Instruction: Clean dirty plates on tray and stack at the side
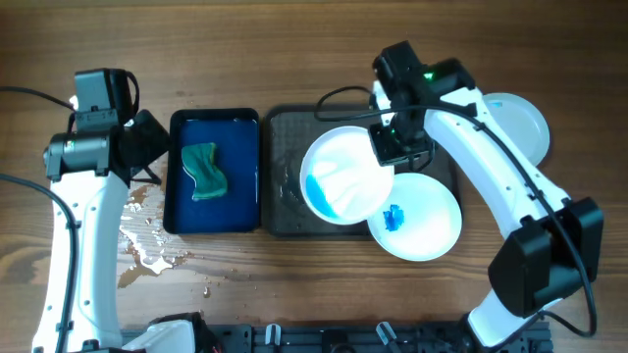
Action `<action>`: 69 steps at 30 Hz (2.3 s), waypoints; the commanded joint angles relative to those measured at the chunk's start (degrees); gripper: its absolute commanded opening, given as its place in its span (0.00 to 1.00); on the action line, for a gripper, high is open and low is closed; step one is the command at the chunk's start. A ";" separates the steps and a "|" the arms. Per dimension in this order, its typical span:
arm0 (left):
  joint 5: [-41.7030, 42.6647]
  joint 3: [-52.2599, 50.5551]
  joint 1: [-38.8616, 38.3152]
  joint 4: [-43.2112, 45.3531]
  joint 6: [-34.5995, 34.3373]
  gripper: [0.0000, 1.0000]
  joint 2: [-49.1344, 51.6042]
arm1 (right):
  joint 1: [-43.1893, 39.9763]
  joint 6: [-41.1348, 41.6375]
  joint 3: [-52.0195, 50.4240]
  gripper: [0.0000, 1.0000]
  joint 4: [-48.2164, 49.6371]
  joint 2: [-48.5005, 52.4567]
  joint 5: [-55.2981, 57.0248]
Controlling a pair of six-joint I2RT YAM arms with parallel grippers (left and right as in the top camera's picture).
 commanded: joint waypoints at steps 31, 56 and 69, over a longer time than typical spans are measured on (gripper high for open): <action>4.85 0.17 16.00 1.20 -1.70 0.52 6.45 | 30.58 -14.47 41.88 0.04 15.04 23.63 39.78; 5.25 0.17 16.00 1.25 -3.61 0.49 6.45 | 41.77 -57.86 41.22 0.05 35.71 24.04 59.52; 7.56 -0.04 13.79 1.18 -3.58 0.40 7.98 | 7.65 10.47 41.40 0.04 9.51 20.70 -9.01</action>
